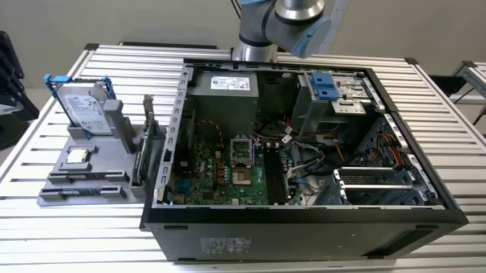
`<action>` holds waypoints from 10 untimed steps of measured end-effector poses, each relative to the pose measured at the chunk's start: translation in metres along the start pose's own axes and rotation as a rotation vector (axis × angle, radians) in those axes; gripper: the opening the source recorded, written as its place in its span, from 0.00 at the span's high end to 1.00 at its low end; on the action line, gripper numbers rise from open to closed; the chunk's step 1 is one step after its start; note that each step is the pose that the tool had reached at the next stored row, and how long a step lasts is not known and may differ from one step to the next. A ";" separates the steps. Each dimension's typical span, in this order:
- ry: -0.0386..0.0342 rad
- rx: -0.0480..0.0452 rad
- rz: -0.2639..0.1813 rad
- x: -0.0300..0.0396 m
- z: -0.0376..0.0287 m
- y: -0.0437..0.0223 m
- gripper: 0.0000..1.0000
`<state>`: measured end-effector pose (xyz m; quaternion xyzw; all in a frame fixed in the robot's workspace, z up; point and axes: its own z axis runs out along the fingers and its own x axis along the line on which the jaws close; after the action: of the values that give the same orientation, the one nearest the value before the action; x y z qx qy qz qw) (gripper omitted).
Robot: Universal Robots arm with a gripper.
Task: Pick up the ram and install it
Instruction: 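Pick up the ram and move it above insertion slot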
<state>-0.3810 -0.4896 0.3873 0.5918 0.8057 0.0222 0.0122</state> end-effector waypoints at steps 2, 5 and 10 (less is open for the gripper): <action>-0.0005 -0.0001 0.010 0.0000 0.0000 0.0000 1.00; -0.0012 -0.0002 0.025 0.0000 0.0000 0.0000 1.00; -0.0024 -0.0004 0.049 0.0000 0.0000 0.0000 1.00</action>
<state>-0.3809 -0.4896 0.3873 0.6112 0.7911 0.0219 0.0127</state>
